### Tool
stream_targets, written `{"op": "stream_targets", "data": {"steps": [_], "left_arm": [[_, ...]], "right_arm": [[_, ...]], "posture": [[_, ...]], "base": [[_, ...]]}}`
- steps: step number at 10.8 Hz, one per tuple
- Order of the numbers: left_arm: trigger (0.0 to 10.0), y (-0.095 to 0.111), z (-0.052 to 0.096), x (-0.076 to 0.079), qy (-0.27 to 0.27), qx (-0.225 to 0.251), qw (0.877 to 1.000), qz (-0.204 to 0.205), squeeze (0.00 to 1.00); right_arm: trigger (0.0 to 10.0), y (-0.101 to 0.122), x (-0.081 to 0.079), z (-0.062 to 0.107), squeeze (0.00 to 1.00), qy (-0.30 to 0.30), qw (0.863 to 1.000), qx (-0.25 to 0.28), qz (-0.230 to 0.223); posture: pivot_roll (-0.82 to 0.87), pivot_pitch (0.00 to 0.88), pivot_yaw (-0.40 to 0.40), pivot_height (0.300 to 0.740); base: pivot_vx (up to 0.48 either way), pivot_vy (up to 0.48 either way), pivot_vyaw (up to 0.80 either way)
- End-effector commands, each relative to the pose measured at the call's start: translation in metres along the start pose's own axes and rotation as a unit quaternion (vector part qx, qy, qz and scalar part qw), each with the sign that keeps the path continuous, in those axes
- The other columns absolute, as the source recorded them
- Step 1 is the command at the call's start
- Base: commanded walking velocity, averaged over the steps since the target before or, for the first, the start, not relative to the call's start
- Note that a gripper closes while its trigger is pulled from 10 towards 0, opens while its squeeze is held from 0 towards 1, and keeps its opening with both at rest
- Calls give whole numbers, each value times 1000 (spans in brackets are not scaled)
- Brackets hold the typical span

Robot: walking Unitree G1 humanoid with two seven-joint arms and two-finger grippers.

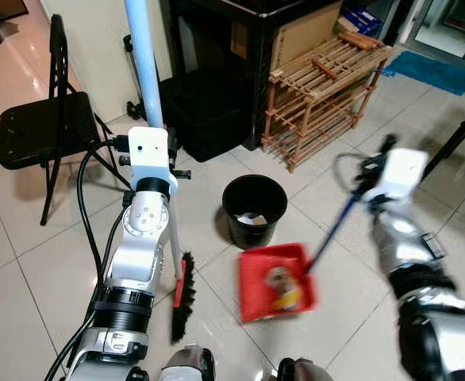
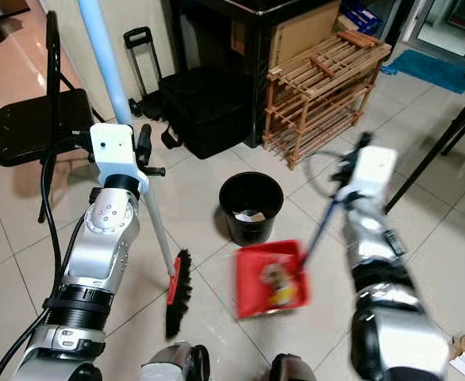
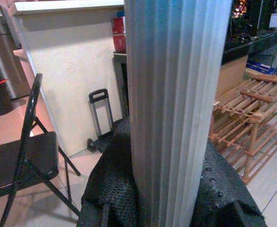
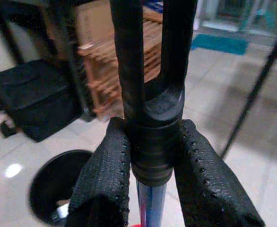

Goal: Sweep floor

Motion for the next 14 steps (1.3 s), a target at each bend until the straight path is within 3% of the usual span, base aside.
{"op": "stream_targets", "data": {"steps": [1, 3, 6, 8, 9, 11, 14], "left_arm": [[10000, 16, -1, -4, 7, 31, 999, -5, 0], [10000, 15, -1, -5, 8, 29, 1000, -6, 0], [10000, 15, -1, -10, 15, 29, 999, -8, 0], [10000, 14, 0, -10, 17, 28, 999, -9, 0], [10000, 14, 0, -10, 17, 27, 999, -9, 0], [10000, 15, 0, -10, 17, 28, 999, -9, 0], [10000, 16, 2, -8, 12, 32, 999, -25, 0]], "right_arm": [[10000, 24, 5, -5, 0, -11, 999, 36, -4], [10000, 39, 16, -9, 0, -31, 998, 49, 4], [10000, 77, 60, -9, 0, -131, 987, 89, 18], [10000, 91, 78, -5, 0, -181, 977, 110, 20], [10000, 95, 95, 0, 0, -233, 965, 117, -20], [10000, 85, 111, 7, 0, -281, 947, 114, -105], [10000, 73, 121, 15, 0, -330, 925, 114, -148]], "posture": [[78, 118, 38, 740], [84, 126, 36, 740], [91, 134, 33, 740], [92, 137, 33, 740], [92, 138, 34, 740], [99, 140, 35, 740], [104, 142, 38, 740]], "base": [[0, 0, 0], [0, 0, 0], [0, 0, 0], [0, 0, 0], [0, 0, 0], [0, 0, 0], [0, 0, 0]]}}
Point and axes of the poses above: a point about 5 cm out from each wrist's last joint towards the gripper, its own z axis pointing back from the gripper into the wrist, its own y axis along the axis of the wrist's last joint, x = y × z, the point moved 6 cm from there along -z, pointing out of the wrist towards the gripper, and after that the axes turned 10 degrees about -z, right-handed, at the moved point
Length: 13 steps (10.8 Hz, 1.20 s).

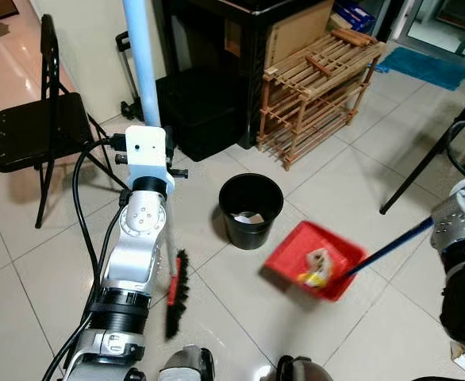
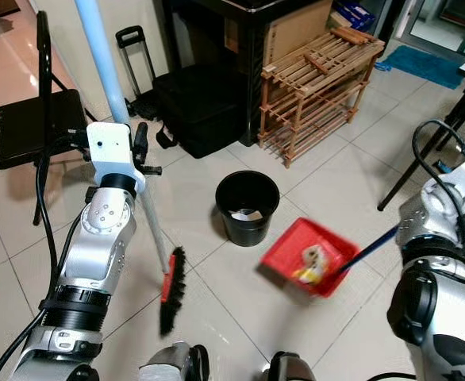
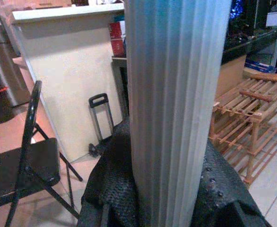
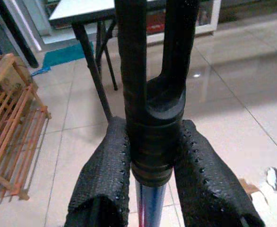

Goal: Sweep floor

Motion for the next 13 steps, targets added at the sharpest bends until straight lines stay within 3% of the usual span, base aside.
{"op": "stream_targets", "data": {"steps": [1, 3, 7, 10, 13], "left_arm": [[10000, 12, 0, -4, 8, 22, 1000, -6, 0], [10000, 12, 0, -5, 8, 21, 1000, -6, 0], [10000, 12, 0, -4, 7, 21, 1000, -5, 0], [10000, 12, 1, -5, 7, 21, 1000, -6, 0], [10000, 13, 1, -5, 6, 21, 1000, -6, 0]], "right_arm": [[10000, 17, -1, -2, 0, -8, 999, 29, -30], [10000, 19, 5, -4, 0, -19, 998, 34, -43], [10000, 14, 36, -8, 0, -84, 989, 13, -118], [10000, 42, 46, -13, 0, -111, 979, 56, -161], [10000, 69, 56, -16, 0, -130, 971, 101, -176]], "posture": [[104, 143, 38, 740], [104, 143, 41, 740], [106, 143, 45, 740], [107, 140, 50, 740], [111, 138, 56, 740]], "base": [[0, 0, 0], [0, 0, 0], [0, 0, 0], [0, 0, 0], [0, 0, 0]]}}
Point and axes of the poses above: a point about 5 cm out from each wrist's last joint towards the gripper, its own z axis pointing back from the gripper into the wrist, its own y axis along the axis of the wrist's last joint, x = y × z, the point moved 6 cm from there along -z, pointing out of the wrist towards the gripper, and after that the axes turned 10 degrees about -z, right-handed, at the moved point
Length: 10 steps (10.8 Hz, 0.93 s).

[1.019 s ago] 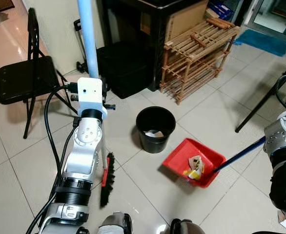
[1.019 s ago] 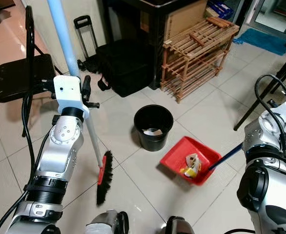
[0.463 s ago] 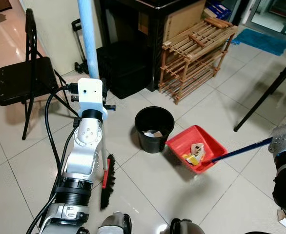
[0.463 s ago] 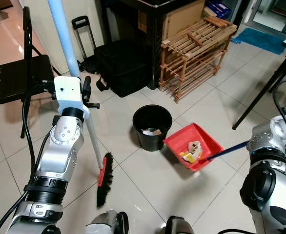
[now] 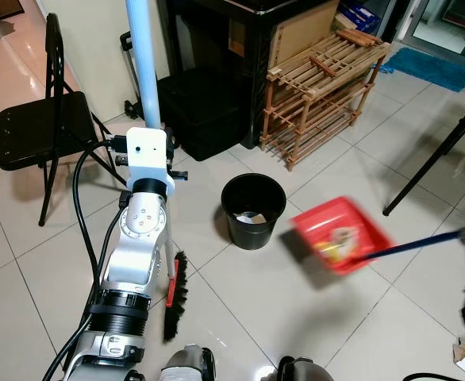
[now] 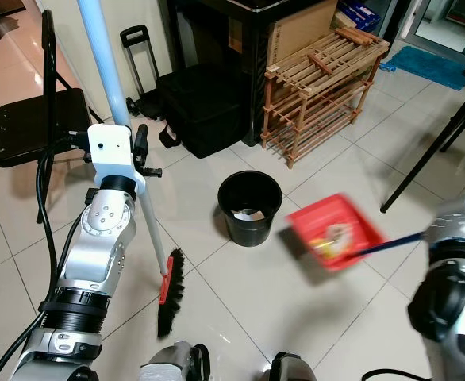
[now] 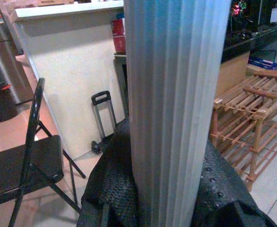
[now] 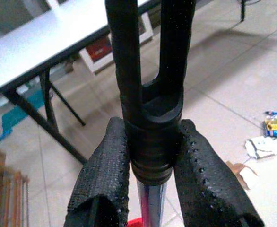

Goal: Sweep floor

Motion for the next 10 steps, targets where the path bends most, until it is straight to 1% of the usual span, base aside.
{"op": "stream_targets", "data": {"steps": [1, 3, 4, 5, 6, 7, 8, 10], "left_arm": [[10000, 15, -1, -5, 7, 26, 1000, -6, 0], [10000, 16, -1, -4, 5, 28, 1000, -5, 0], [10000, 18, -2, -3, 4, 30, 1000, -6, 0], [10000, 19, -2, -4, 4, 32, 999, -6, 0], [10000, 19, -3, -4, 4, 32, 999, -5, 0], [10000, 20, -2, 0, 2, 33, 999, -4, 0], [10000, 21, -1, 1, -3, 36, 999, -10, 0], [10000, 22, -1, 2, -3, 38, 999, -11, 0]], "right_arm": [[10000, 25, -8, -4, 0, -6, 998, 32, -50], [10000, 30, -13, -4, 0, -9, 996, 34, -81], [10000, 24, -21, 0, 0, -3, 994, 14, -108], [10000, 13, -28, 4, 0, 9, 990, -16, -138], [10000, 8, -32, 6, 0, 19, 989, -27, -144], [10000, -4, -40, 12, 0, 40, 986, -51, -152], [10000, -12, -46, 17, 0, 64, 984, -66, -151], [10000, -24, -62, 29, 0, 119, 980, -83, -138]], "posture": [[109, 139, 59, 740], [110, 137, 63, 740], [112, 134, 65, 740], [113, 134, 65, 740], [113, 136, 64, 740], [113, 138, 64, 740], [112, 139, 65, 740], [115, 140, 64, 740]], "base": [[0, 0, 0], [0, 0, 0], [0, 0, 0], [0, 0, 0], [0, 0, 0], [0, 0, 0], [0, 0, 0], [0, 0, 0]]}}
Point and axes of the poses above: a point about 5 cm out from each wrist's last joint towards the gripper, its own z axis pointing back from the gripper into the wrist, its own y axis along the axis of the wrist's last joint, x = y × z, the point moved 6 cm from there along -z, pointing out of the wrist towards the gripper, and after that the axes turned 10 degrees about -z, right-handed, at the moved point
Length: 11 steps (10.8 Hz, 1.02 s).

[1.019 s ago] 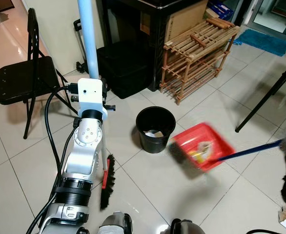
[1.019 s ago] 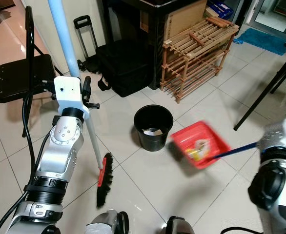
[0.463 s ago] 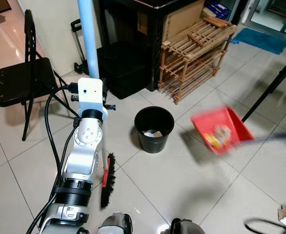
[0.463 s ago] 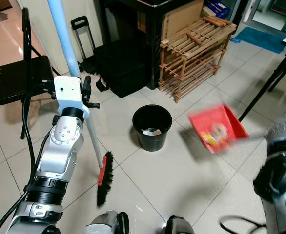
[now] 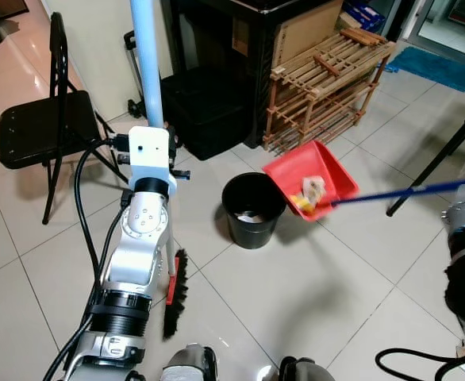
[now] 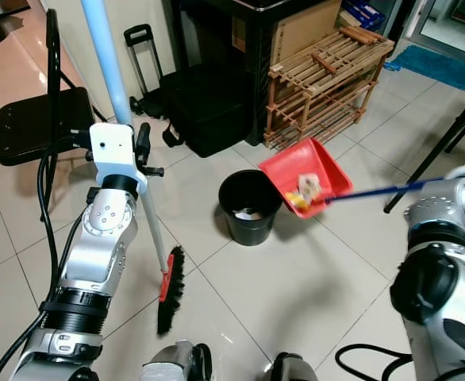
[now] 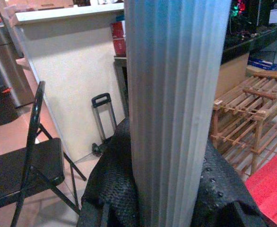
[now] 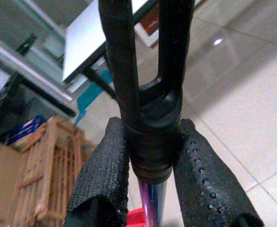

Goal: Sweep floor

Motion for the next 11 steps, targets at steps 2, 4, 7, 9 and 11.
{"op": "stream_targets", "data": {"steps": [2, 4, 7, 9, 11], "left_arm": [[10000, 19, -2, -2, 4, 34, 999, -8, 0], [10000, 23, -2, -4, 7, 39, 999, -6, 0], [10000, 23, -2, -4, 9, 41, 999, -3, 0], [10000, 23, -2, -3, 7, 43, 999, -1, 0], [10000, 25, -2, -1, 3, 49, 999, -4, 0]], "right_arm": [[10000, -4, -27, 6, 0, 55, 998, -2, -10], [10000, -8, -35, 9, 0, 78, 997, -6, -3], [10000, 4, -74, 11, 0, 136, 991, -3, 3], [10000, 5, -96, 16, 0, 165, 986, -9, 3], [10000, 5, -126, 26, 0, 207, 978, -14, -5]], "posture": [[113, 142, 62, 740], [114, 141, 58, 740], [102, 137, 53, 740], [105, 131, 52, 740], [105, 124, 55, 740]], "base": [[0, 0, 0], [0, 0, 0], [0, 0, 0], [0, 0, 0], [0, 0, 0]]}}
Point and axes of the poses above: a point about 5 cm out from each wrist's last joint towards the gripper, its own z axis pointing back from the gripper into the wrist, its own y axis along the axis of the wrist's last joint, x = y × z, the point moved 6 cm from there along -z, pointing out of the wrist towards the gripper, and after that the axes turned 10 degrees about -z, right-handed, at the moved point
